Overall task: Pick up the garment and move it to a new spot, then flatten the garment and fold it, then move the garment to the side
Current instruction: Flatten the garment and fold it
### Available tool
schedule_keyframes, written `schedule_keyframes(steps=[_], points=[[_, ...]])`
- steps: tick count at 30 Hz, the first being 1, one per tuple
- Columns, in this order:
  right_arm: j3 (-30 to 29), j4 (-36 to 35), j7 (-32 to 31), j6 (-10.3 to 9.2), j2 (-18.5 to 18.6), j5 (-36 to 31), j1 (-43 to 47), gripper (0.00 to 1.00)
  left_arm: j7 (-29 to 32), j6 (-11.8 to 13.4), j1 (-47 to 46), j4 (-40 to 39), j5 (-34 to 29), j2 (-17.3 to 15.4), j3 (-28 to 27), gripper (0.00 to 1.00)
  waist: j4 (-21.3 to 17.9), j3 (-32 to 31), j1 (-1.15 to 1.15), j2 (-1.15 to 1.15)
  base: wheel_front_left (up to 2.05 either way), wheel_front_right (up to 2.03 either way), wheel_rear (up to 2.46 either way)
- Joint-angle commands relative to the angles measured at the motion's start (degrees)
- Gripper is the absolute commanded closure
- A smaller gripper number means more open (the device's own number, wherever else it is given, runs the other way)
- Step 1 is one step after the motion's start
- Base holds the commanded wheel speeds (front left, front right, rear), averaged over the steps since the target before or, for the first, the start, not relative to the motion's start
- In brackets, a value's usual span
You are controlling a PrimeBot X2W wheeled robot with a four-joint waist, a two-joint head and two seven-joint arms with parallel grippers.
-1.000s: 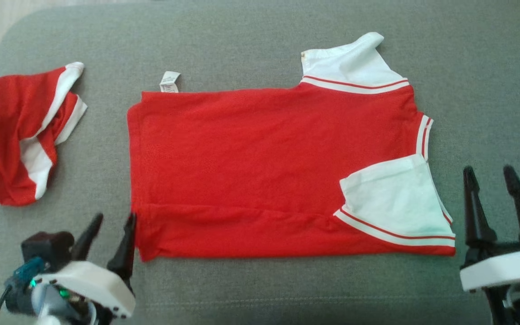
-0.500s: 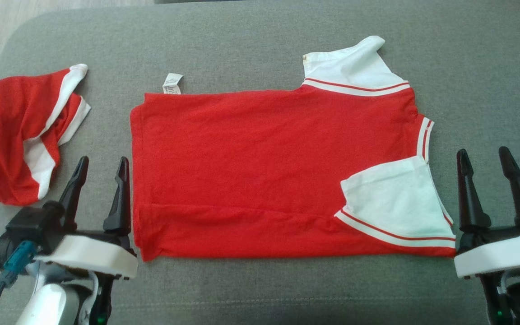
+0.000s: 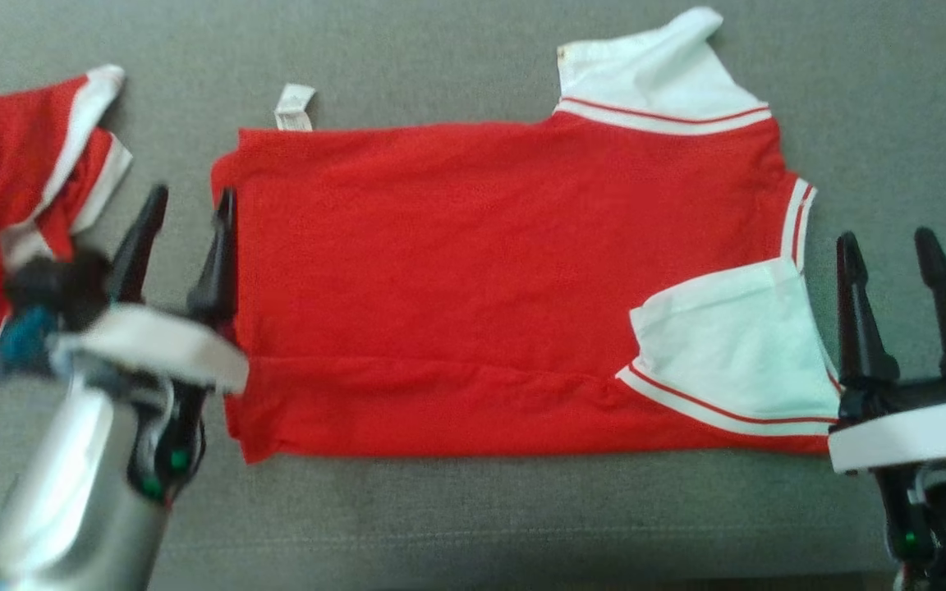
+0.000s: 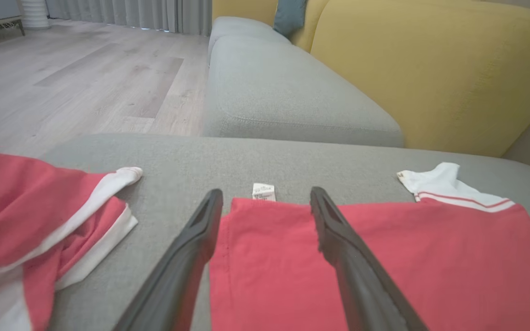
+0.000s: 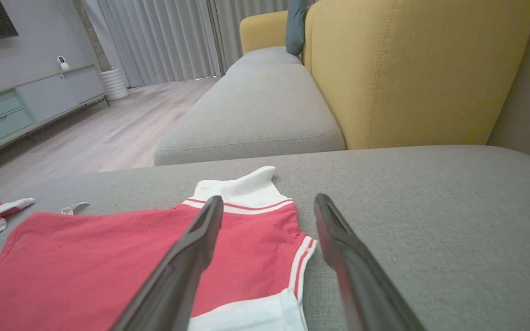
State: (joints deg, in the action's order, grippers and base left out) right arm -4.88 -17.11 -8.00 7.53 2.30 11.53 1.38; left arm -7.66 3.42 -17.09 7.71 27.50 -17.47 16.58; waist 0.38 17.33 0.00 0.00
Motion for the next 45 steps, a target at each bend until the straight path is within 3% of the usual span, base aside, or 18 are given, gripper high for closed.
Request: schedule_keyframes(steps=[1, 9, 17, 19, 21, 22, 25, 34, 45], points=[[1.6, -2.2, 0.5, -0.04, 0.6, 0.2, -2.2, 0.0, -0.7, -1.5, -5.6, 1.4, 0.8, -0.7, -1.9, 0.0, -0.3, 2.8, 0.0, 0.0, 0.0, 0.0, 0.0], [3.3, -0.8, 1.5, -0.04, 0.6, 0.6, -4.8, 0.0, -1.0, -7.6, -19.7, 23.0, 3.2, 0.5, -1.0, 0.0, -2.4, 6.2, 0.0, 0.0, 0.0, 0.0, 0.0], [2.8, 0.6, 2.1, -0.04, 0.6, 1.6, -4.8, 0.0, 2.4, -9.9, -25.3, 35.7, 5.3, 0.7, 0.6, 0.0, -3.2, 6.8, 0.0, 0.0, 0.0, 0.0, 0.0], [2.8, 0.8, 2.2, -0.04, 0.6, 2.0, -4.8, 0.0, 3.3, -10.2, -26.1, 38.0, 5.7, 0.9, 1.4, 0.04, -3.3, 6.8, 0.0, 0.0, 0.0, 0.0, 0.0], [2.8, 0.9, 2.3, -0.04, 0.6, 2.3, -4.9, 0.0, 3.7, -10.4, -26.8, 39.8, 6.1, 1.1, 2.0, 0.17, -3.4, 7.0, 0.0, 0.0, 0.0, 0.0, 0.0], [2.8, 1.0, 2.3, -0.04, 0.6, 2.6, -5.0, 0.0, 3.9, -10.5, -27.2, 40.7, 6.3, 1.2, 2.4, 0.31, -3.4, 7.0, 0.0, 0.0, 0.0, 0.0, 0.0], [2.9, 1.2, 2.3, -0.04, 0.6, 2.8, -5.2, 0.0, 4.0, -10.7, -28.1, 42.6, 6.7, 1.5, 3.4, 1.0, -3.4, 7.1, 0.0, 0.0, 0.0, 0.0, 0.0], [0.6, 5.8, 1.8, -0.04, 0.6, 1.7, -8.2, 0.0, -2.8, -10.9, -30.2, 44.4, 6.1, 1.3, 5.9, 1.0, -3.2, 6.7, 0.0, 0.0, 0.0, 0.0, 0.0], [-1.8, 19.3, -0.2, -0.04, 5.4, 2.9, -25.9, 0.0, -5.6, -10.9, -33.1, 40.6, 7.5, 3.5, 10.1, 1.0, 1.7, 10.1, 0.0, 0.0, 0.0, 0.0, 0.0]])
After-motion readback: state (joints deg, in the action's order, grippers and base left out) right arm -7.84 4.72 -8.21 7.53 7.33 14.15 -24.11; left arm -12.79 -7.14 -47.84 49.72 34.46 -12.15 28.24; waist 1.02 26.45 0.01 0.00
